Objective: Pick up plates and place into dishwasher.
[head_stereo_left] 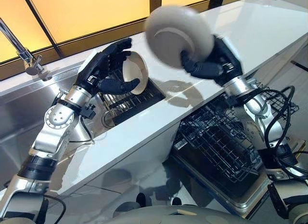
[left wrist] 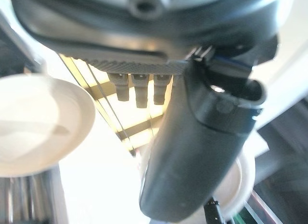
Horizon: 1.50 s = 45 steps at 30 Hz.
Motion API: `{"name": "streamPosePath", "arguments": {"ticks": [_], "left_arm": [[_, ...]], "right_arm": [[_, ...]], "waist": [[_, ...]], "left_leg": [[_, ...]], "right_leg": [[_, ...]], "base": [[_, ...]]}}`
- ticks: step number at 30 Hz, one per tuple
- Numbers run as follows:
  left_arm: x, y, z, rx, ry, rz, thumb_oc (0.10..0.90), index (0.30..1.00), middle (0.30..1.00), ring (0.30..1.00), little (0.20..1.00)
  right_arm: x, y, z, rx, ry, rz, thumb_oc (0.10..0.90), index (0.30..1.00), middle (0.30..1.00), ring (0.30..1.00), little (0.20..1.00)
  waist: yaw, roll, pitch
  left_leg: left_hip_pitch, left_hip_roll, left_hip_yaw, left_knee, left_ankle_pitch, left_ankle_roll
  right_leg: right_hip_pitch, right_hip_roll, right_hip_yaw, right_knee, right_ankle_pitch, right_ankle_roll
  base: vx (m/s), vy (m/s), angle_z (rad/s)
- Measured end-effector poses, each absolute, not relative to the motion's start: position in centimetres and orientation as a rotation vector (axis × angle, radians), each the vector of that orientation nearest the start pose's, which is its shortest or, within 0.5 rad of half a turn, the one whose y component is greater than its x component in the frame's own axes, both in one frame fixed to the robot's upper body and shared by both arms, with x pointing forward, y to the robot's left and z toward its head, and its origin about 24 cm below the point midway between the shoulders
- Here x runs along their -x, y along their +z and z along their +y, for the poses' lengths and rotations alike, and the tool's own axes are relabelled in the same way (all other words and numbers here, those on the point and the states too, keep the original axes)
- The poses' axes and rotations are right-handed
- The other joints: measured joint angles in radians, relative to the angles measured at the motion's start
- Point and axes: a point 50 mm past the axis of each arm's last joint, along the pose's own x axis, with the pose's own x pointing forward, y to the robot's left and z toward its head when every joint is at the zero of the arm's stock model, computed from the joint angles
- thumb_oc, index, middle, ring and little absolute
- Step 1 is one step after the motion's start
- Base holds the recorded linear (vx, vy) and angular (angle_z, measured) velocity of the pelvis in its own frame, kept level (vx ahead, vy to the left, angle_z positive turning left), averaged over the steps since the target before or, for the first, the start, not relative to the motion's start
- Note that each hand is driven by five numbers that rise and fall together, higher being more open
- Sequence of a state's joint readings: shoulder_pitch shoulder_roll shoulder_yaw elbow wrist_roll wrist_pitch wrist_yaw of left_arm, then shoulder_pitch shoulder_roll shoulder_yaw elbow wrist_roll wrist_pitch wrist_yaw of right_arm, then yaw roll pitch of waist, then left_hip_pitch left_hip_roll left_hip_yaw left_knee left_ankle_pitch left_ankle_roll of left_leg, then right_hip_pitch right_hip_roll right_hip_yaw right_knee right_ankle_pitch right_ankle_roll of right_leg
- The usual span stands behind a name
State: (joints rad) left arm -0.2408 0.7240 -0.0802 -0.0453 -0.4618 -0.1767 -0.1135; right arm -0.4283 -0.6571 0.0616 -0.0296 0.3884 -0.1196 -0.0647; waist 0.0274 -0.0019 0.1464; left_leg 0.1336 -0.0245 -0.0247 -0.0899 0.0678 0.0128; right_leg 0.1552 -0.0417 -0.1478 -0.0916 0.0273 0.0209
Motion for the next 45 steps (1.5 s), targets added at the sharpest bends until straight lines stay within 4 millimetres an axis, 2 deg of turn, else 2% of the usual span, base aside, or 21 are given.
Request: {"name": "streamPosePath", "arguments": {"ticks": [1, 3, 4, 5, 6, 8, 12, 18, 22, 29, 33, 37, 40, 45], "left_arm": [[-28.1, 16.1, 23.2, -0.267, -0.209, -0.38, 0.8, 0.9, 0.9, 0.9, 0.9], [-27.9, 15.9, 24.2, -0.262, -0.155, -0.367, 0.8, 0.9, 0.9, 0.9, 0.9], [-28.0, 15.8, 24.8, -0.26, -0.121, -0.363, 0.8, 0.9, 0.9, 0.9, 0.9], [-27.9, 15.9, 25.0, -0.259, -0.109, -0.364, 0.8, 0.9, 0.9, 0.9, 0.9], [-27.8, 16.0, 25.5, -0.258, -0.087, -0.369, 0.8, 0.9, 0.9, 0.9, 0.9], [-27.6, 16.1, 26.1, -0.258, -0.061, -0.372, 0.8, 0.9, 0.9, 0.9, 0.9], [-27.4, 15.8, 26.2, -0.246, -0.067, -0.361, 0.8, 0.9, 0.9, 0.9, 0.9], [-26.9, 14.2, 25.9, -0.198, -0.081, -0.32, 0.8, 0.9, 0.9, 0.9, 0.9], [-26.3, 12.9, 25.9, -0.185, -0.092, -0.276, 0.8, 0.9, 0.9, 0.9, 0.9], [-26.1, 12.5, 25.8, -0.16, -0.12, -0.265, 0.8, 0.9, 0.9, 0.9, 0.9], [-26.2, 12.5, 25.7, -0.162, -0.139, -0.258, 0.8, 0.9, 0.9, 0.9, 0.9], [-26.2, 12.7, 25.9, -0.158, -0.14, -0.256, 0.8, 0.9, 0.9, 0.9, 0.9], [-26.2, 12.9, 26.2, -0.179, -0.141, -0.244, 0.8, 0.9, 0.9, 0.9, 0.9], [-26.6, 13.8, 26.2, -0.182, -0.15, -0.27, 0.8, 0.9, 0.9, 0.9, 0.9]], "right_arm": [[-30.3, 21.2, -23.8, 0.247, -0.078, -0.567, 0.1, 0.3, 0.3, 0.3, 0.2], [-30.1, 21.3, -26.5, 0.243, -0.266, -0.566, 0.1, 0.3, 0.3, 0.3, 0.2], [-29.7, 20.9, -28.6, 0.239, -0.386, -0.548, 0.1, 0.3, 0.3, 0.3, 0.2], [-29.5, 20.7, -29.4, 0.244, -0.434, -0.537, 0.1, 0.3, 0.3, 0.3, 0.2], [-29.0, 19.9, -31.2, 0.283, -0.534, -0.499, 0.1, 0.3, 0.3, 0.3, 0.2], [-28.2, 18.5, -33.1, 0.307, -0.64, -0.436, 0.1, 0.3, 0.3, 0.3, 0.2], [-26.9, 15.7, -34.9, 0.362, -0.768, -0.328, 0.1, 0.3, 0.3, 0.3, 0.2], [-26.2, 14.3, -35.9, 0.445, -0.852, -0.261, 0.1, 0.3, 0.3, 0.3, 0.2], [-25.4, 12.3, -36.6, 0.522, -0.841, -0.162, 0.1, 0.3, 0.3, 0.3, 0.2], [-24.7, 9.5, -37.2, 0.616, -0.72, 0.031, 0.1, 0.3, 0.3, 0.3, 0.2], [-24.6, 7.2, -37.4, 0.64, -0.655, 0.186, 0.1, 0.3, 0.3, 0.3, 0.2], [-24.7, 5.1, -37.4, 0.654, -0.612, 0.336, 0.1, 0.3, 0.3, 0.3, 0.2], [-25.0, 4.6, -37.0, 0.661, -0.586, 0.368, 0.1, 0.3, 0.3, 0.3, 0.2], [-27.1, 6.7, -37.3, 0.69, -0.566, 0.336, 0.1, 0.3, 0.3, 0.3, 0.2]], "waist": [[0.001, 0.0, 0.0], [0.003, 0.0, 0.0], [0.005, 0.0, 0.0], [0.005, -0.001, 0.0], [0.004, -0.001, 0.001], [-0.003, 0.0, 0.001], [-0.008, 0.006, 0.005], [-0.007, 0.019, 0.015], [-0.004, 0.019, 0.017], [-0.001, 0.019, 0.041], [-0.003, 0.017, 0.053], [-0.003, 0.021, 0.09], [-0.003, 0.021, 0.095], [-0.001, 0.019, 0.134]], "left_leg": [[0.0, -0.001, 0.0, 0.0, 0.0, 0.0], [0.0, -0.001, 0.0, 0.0, 0.0, 0.0], [0.0, 0.0, 0.0, 0.0, 0.0, 0.0], [0.0, 0.0, 0.0, 0.0, 0.0, 0.0], [0.0, 0.0, -0.001, 0.0, 0.0, 0.0], [0.002, 0.001, -0.003, 0.0, 0.0, 0.0], [0.006, 0.002, -0.006, -0.001, 0.0, 0.0], [0.008, 0.002, -0.01, -0.002, 0.0, 0.0], [0.006, 0.002, -0.026, 0.0, 0.001, -0.001], [0.007, 0.0, -0.038, 0.0, 0.005, -0.001], [0.001, 0.0, -0.049, 0.0, 0.009, -0.003], [-0.008, 0.004, -0.049, 0.0, 0.015, -0.007], [-0.033, 0.007, -0.046, 0.0, 0.019, -0.01], [-0.036, 0.01, -0.022, 0.001, 0.019, -0.011]], "right_leg": [[0.0, -0.001, 0.0, 0.0, -0.001, 0.001], [0.0, 0.0, 0.001, 0.0, -0.001, 0.001], [0.001, 0.001, 0.001, 0.0, -0.001, 0.001], [0.001, 0.001, 0.001, 0.0, -0.001, 0.001], [0.001, 0.002, 0.001, 0.0, -0.001, 0.001], [0.004, 0.002, 0.0, 0.0, -0.001, 0.001], [0.008, 0.002, -0.001, 0.0, -0.001, 0.001], [0.012, 0.002, -0.004, 0.0, -0.005, 0.006], [0.018, 0.001, -0.023, 0.0, -0.006, 0.007], [0.026, 0.0, -0.034, 0.0, -0.011, 0.011], [0.025, 0.0, -0.051, 0.0, -0.013, 0.014], [0.016, 0.004, -0.053, 0.0, -0.014, 0.015], [-0.01, 0.008, -0.05, 0.0, -0.009, 0.009], [-0.023, 0.009, -0.03, 0.001, -0.004, 0.002]], "base": [[0.01, -0.006, 0.03], [0.0, 0.0, 0.0], [0.0, 0.0, 0.0], [0.04, -0.02, -0.01], [0.04, -0.022, 0.0], [0.05, -0.031, -0.01], [0.05, -0.041, -0.01], [0.07, -0.066, 0.02], [0.07, -0.088, 0.12], [0.07, -0.109, 0.09], [0.03, -0.104, 0.08], [-0.02, -0.136, 0.03], [-0.02, -0.14, -0.03], [-0.03, -0.113, -0.12]]}}
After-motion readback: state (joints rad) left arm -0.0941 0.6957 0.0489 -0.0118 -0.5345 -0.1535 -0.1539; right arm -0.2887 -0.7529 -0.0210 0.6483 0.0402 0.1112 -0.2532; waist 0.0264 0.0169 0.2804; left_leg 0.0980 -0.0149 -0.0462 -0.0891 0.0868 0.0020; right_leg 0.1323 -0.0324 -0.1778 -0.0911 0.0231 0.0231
